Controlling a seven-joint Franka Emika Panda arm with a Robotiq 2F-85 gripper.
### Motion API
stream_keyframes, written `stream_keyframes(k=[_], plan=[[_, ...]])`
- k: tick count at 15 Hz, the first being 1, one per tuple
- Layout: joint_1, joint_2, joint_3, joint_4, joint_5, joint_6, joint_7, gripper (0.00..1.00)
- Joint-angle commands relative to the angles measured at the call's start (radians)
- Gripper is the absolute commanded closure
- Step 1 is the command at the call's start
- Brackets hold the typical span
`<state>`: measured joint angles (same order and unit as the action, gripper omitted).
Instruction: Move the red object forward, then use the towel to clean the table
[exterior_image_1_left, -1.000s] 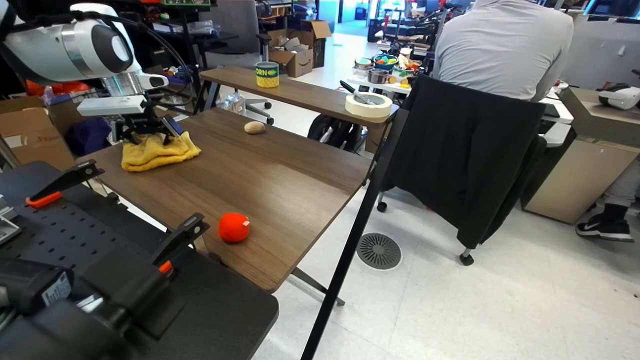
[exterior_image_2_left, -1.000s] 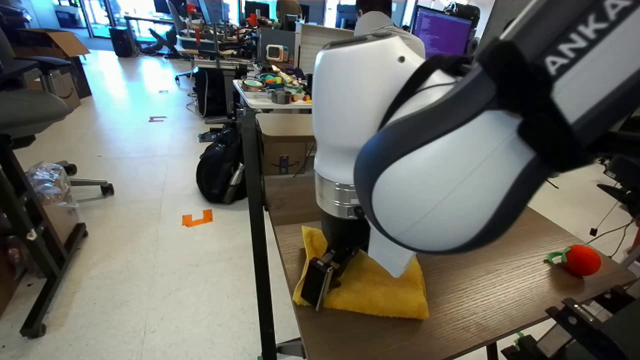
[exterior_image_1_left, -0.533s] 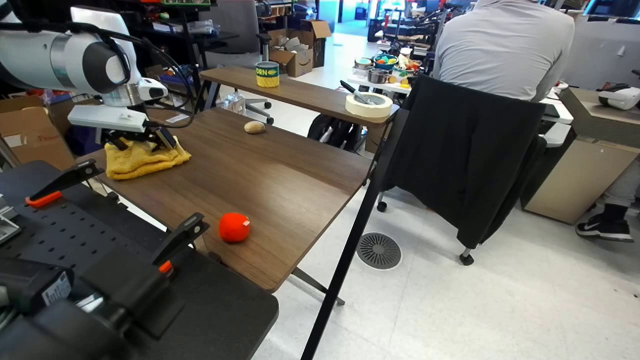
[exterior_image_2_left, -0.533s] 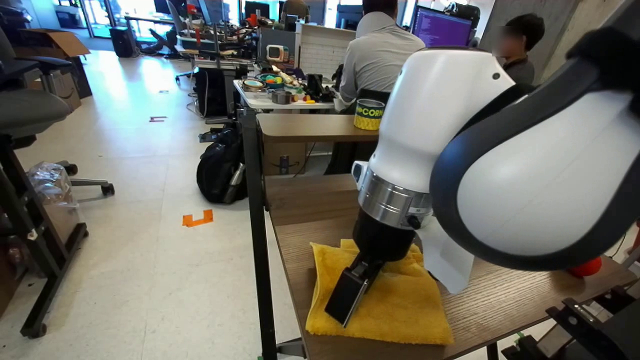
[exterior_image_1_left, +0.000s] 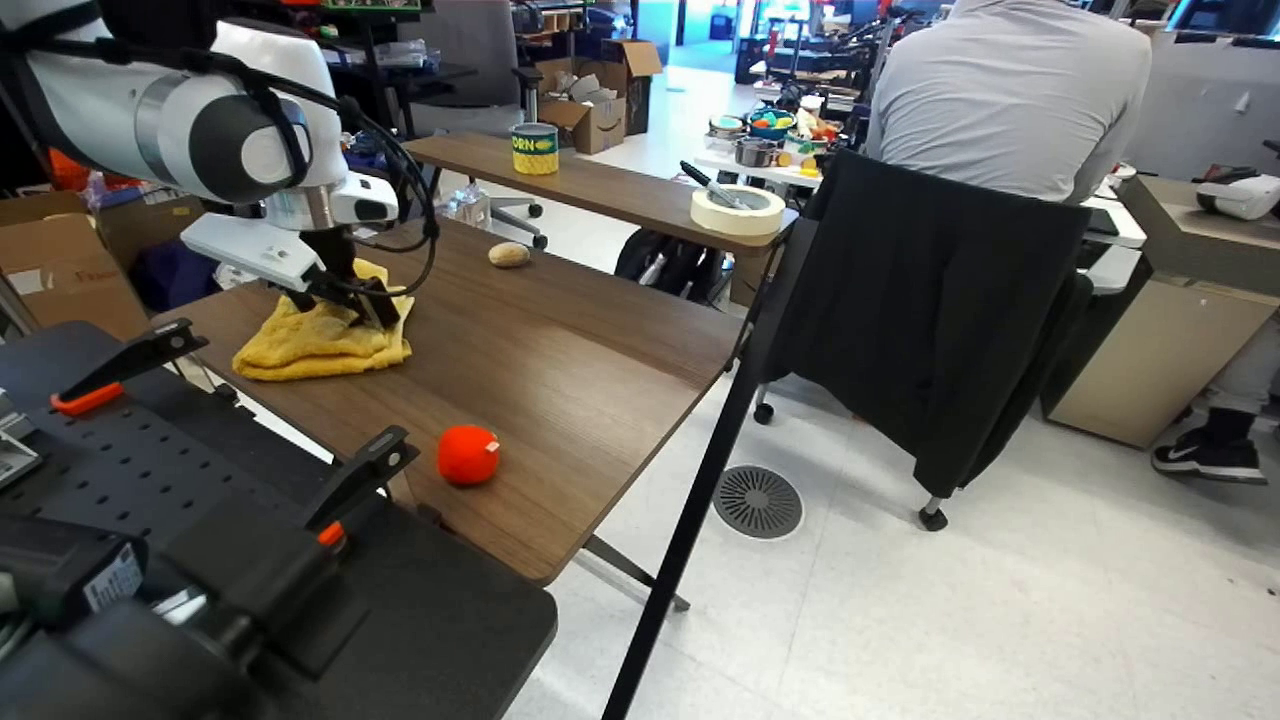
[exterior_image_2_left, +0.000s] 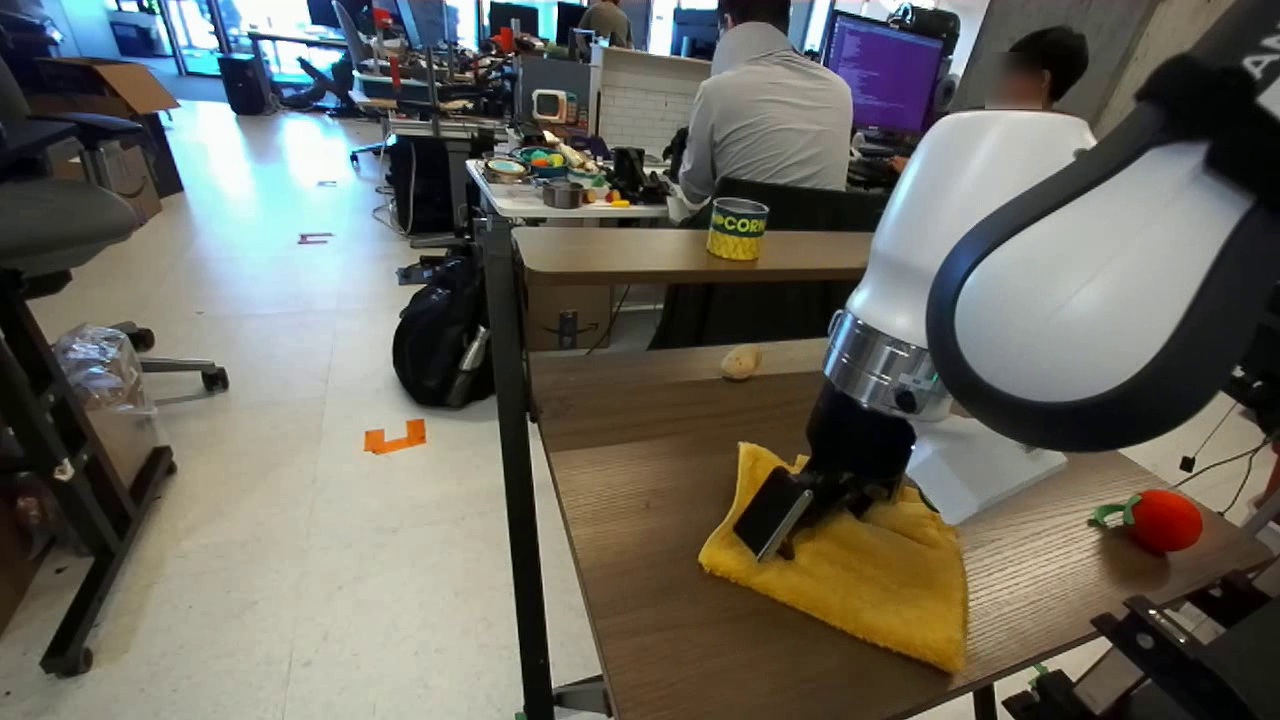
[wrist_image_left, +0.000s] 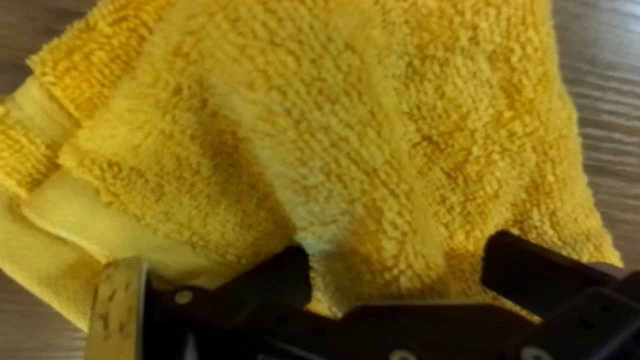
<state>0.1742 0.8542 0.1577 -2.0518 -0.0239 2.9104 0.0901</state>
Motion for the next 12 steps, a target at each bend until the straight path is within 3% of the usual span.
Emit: stream_keyframes(k=[1,5,6,8,11,12], plan=[[-0.029,0.080,-0.054,0.004,0.074,0.099,0.051,0.00],[-0.137,0.109,-0.041,0.056,0.156,0.141,0.068,0.00],[-0.073,0.010,-0.048,0.003,0.131,0.096,0.063,0.00],[-0.097,0.006,-0.048,0.008,0.134,0.095,0.055,0.00],[-0.081,0.005,-0.047,0.007,0.132,0.095,0.056,0.00],[-0.050,0.008,-0.081,0.020,0.131,0.075,0.079,0.00]])
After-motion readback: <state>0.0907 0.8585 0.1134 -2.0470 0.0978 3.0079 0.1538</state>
